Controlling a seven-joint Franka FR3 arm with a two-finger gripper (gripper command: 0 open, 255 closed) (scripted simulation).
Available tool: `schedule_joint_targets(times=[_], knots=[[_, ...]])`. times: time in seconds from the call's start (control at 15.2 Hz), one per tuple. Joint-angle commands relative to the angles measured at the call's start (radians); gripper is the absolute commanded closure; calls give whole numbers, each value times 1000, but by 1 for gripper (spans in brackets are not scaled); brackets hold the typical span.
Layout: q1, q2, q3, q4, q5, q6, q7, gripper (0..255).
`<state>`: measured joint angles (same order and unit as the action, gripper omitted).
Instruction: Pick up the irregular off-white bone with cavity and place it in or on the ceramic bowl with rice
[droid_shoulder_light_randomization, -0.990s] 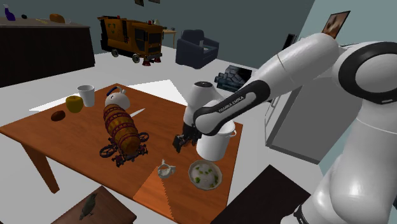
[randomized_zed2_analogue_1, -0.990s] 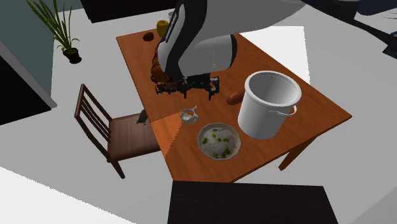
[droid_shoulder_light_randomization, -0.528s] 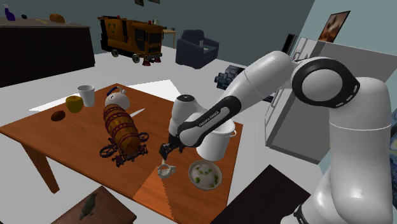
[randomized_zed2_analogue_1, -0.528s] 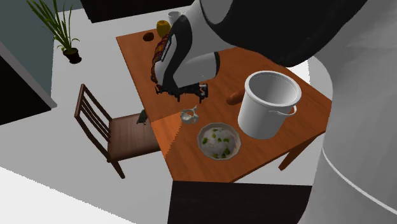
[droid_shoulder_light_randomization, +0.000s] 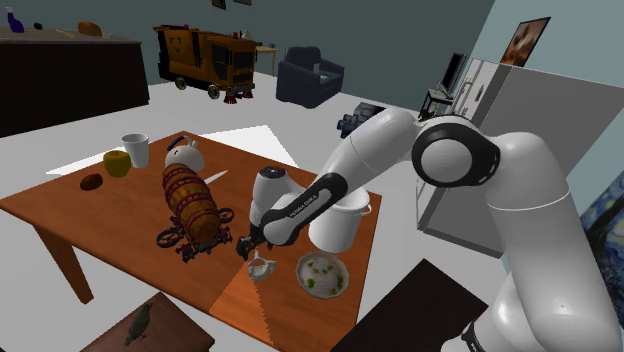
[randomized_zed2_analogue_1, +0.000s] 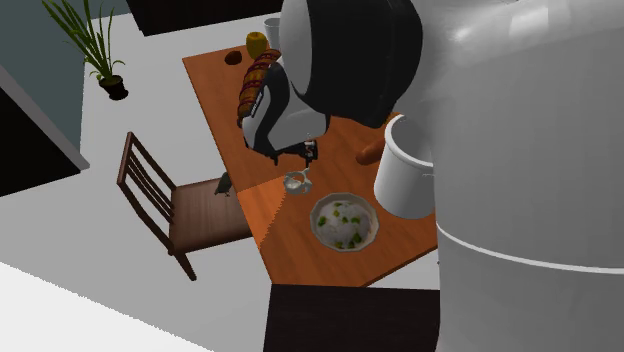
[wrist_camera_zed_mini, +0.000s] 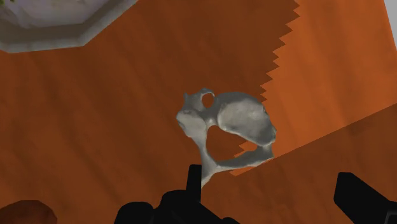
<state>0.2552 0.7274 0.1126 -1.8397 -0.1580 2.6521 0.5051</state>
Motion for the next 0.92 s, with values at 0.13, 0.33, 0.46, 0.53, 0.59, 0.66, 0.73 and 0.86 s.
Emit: schedule_joint_targets(times=[0.13,0.33,0.46,0.53,0.59,0.66,0.73,0.86], knots=[[7,55,-8,31,-6,25,5,0],[10,75,-11,42,-7,34,6,0],[10,76,-11,42,-7,34,6,0],[10,76,-11,42,-7,34,6,0],[10,76,-11,42,-7,34,6,0],[10,76,-11,42,-7,34,6,0],[10,75,-11,42,-7,34,6,0],[10,75,-11,42,-7,34,6,255]])
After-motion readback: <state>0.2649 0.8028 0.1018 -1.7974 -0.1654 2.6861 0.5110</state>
